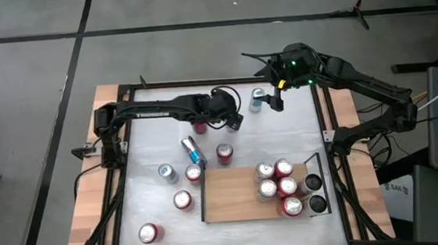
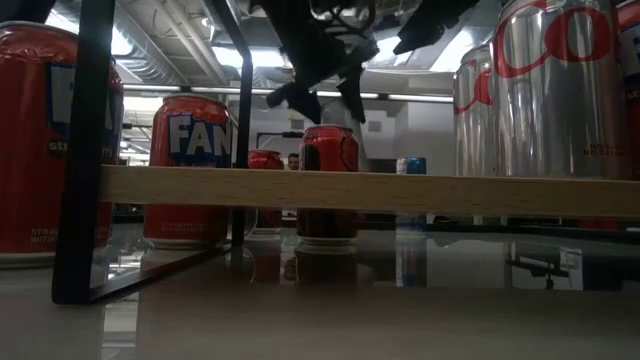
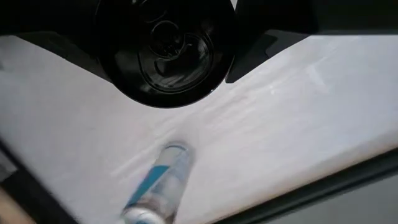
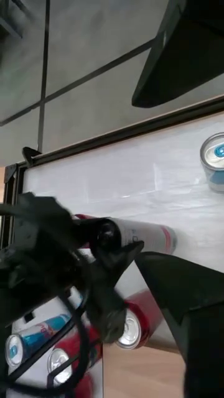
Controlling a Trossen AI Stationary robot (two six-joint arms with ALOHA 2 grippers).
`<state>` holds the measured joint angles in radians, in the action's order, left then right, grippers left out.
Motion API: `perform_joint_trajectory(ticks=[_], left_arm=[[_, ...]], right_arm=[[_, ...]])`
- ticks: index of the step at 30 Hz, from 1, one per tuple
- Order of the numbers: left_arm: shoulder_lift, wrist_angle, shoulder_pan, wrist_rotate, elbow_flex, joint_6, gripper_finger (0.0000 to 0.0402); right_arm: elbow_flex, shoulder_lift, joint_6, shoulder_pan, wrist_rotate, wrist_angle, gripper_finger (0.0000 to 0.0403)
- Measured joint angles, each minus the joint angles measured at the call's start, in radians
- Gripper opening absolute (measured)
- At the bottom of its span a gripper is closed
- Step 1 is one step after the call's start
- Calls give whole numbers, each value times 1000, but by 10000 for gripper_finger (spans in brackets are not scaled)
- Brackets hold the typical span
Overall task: Place canned beverage on shelf
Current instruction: Adjust the black soda can
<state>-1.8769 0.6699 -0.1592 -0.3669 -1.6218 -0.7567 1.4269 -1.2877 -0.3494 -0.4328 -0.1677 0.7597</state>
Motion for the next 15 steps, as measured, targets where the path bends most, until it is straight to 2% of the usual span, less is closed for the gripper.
perform_joint_trajectory(ticks=[3,8,15], left_arm=[[-14,8,-1,-4,0,0,241],[-16,19,3,1,0,0,274],[-33,51,5,20,1,0,266]], right_arm=[[0,0,0,0,-8,0,386],[0,0,0,0,-8,1,386],[0,0,1,0,-8,1,386]])
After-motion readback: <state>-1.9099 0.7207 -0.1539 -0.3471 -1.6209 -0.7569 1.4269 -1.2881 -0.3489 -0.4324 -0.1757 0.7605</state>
